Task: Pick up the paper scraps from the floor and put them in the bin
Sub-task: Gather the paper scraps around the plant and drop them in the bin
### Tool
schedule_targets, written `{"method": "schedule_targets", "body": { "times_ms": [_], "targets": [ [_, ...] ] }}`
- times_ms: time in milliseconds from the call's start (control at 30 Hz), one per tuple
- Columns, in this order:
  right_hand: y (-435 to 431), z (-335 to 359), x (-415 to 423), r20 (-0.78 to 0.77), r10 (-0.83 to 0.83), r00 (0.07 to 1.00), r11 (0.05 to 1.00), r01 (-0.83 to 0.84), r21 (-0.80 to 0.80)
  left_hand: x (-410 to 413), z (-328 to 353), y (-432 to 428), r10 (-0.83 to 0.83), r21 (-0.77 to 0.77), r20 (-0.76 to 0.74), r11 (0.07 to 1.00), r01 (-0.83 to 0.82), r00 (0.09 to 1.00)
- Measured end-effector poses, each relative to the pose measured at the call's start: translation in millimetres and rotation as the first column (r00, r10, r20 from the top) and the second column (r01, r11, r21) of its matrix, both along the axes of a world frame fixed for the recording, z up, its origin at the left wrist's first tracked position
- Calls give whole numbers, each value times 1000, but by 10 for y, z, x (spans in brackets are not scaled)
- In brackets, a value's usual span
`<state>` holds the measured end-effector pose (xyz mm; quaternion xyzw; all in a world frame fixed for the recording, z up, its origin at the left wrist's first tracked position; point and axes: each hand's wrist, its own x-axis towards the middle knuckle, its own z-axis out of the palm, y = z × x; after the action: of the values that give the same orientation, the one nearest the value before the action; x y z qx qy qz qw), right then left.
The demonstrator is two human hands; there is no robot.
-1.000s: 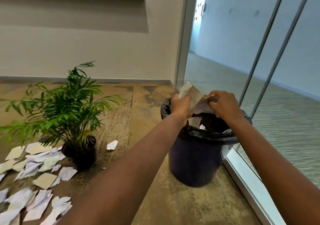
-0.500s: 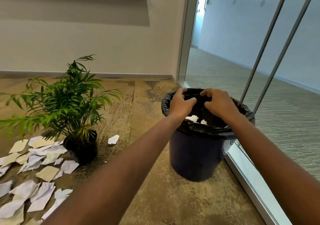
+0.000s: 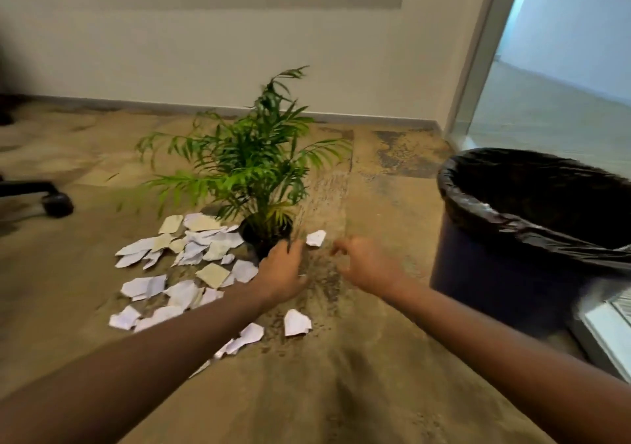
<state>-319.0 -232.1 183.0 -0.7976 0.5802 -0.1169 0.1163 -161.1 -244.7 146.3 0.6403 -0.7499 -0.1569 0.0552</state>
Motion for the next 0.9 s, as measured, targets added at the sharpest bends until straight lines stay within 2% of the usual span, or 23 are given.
{"method": "schedule_targets", "body": {
  "times_ms": [67,133,200,300,400,567,667,767,900],
  "targets": [
    [-35,-240,287,-111,54,992,983,-33,178,313,-237,71,111,149,115,981,-127,987],
    [-79,-462,516,-142,76,987,943,-25,331,574,-400,144,160,195,168,962,-192,973],
    [-138,-686,683,-163,93,982,908,-16,419,811,-526,220,203,228,175,943,-241,963],
    [-228,-997,846,-202,90,975,866,23,499,1139,-678,331,296,306,217,884,-352,930],
    [-281,-1235,919,-222,6,975,818,123,561,1447,-808,447,410,395,225,791,-468,884],
    [-206,-1644,1071,-92,-248,964,705,245,666,1894,-1002,648,634,483,150,622,-616,759],
    [-57,-1848,1286,-116,-240,964,705,255,661,1959,-1099,704,720,525,118,539,-658,684],
    [8,-1943,1512,-62,-216,974,766,209,608,1893,-1159,678,689,489,140,576,-655,711],
    [-12,-1940,1735,-27,-173,985,838,161,521,1805,-1199,552,646,412,18,691,-594,764]
  ]
}}
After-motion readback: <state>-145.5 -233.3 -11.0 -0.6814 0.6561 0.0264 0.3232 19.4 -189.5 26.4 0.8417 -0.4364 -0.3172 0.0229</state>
